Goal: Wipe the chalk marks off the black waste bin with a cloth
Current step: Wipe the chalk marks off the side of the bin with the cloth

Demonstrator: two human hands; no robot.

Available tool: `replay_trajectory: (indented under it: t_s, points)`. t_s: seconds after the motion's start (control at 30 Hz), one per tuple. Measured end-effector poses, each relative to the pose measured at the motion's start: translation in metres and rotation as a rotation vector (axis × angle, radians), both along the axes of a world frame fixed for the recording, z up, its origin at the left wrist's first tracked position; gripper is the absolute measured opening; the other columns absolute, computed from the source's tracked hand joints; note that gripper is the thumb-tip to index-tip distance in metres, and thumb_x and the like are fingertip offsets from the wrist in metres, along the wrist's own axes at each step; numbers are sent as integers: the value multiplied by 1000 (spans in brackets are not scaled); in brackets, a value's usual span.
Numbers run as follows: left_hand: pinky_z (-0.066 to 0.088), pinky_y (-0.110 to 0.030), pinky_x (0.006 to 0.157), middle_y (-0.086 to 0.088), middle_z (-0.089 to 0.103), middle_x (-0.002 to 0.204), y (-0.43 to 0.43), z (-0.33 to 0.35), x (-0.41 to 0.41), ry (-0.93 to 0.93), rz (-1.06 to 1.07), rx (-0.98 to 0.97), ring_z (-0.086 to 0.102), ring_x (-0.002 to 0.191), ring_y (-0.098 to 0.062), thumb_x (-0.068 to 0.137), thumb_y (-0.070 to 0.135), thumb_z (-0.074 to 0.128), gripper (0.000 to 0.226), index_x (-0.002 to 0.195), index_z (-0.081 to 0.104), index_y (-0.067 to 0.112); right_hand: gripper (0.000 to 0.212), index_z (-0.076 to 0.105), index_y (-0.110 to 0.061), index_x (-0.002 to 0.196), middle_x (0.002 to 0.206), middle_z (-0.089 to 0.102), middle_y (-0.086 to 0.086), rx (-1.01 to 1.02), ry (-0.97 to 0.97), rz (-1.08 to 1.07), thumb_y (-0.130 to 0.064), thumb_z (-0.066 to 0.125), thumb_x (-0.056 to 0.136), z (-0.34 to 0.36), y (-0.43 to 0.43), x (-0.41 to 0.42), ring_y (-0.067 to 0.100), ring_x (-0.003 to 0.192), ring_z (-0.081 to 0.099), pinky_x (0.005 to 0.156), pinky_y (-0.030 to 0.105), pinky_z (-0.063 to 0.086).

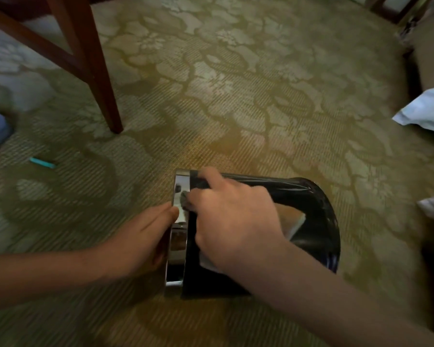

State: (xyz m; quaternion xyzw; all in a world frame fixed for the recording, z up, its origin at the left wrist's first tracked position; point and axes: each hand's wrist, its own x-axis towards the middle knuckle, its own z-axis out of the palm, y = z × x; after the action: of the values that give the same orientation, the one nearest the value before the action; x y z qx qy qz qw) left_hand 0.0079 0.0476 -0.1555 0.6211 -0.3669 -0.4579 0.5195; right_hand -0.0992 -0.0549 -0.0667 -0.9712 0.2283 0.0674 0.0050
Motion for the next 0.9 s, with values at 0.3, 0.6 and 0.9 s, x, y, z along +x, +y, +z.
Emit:
replay_trajectory:
  t_s: [0.3, 0.6, 0.9]
  points:
    - [45, -36, 50, -15, 58, 64, -3, -3, 4, 29, -54, 62, 52, 53, -27, 99, 45, 34, 50, 77, 52, 4, 25, 68, -39, 98, 123, 56, -6, -223, 113, -227, -38, 65, 73, 12, -46, -61, 21, 76, 65, 51, 28, 28]
    - [46, -37, 49, -9, 56, 55, -3, -5, 1, 7, -12, 32, 53, 48, -19, 95, 41, 35, 40, 67, 56, 21, 28, 64, -32, 108, 123, 48, -3, -107, 46, -47, -33, 60, 80, 4, -32, -6, 25, 79, 57, 54, 29, 27]
    - [46, -42, 50, -16, 56, 57, 3, -9, 1, 17, -56, 85, 53, 49, -26, 93, 47, 35, 43, 73, 53, 14, 29, 65, -29, 107, 112, 56, -2, -121, 78, -189, -34, 56, 80, 9, -53, -4, 29, 96, 61, 65, 32, 31]
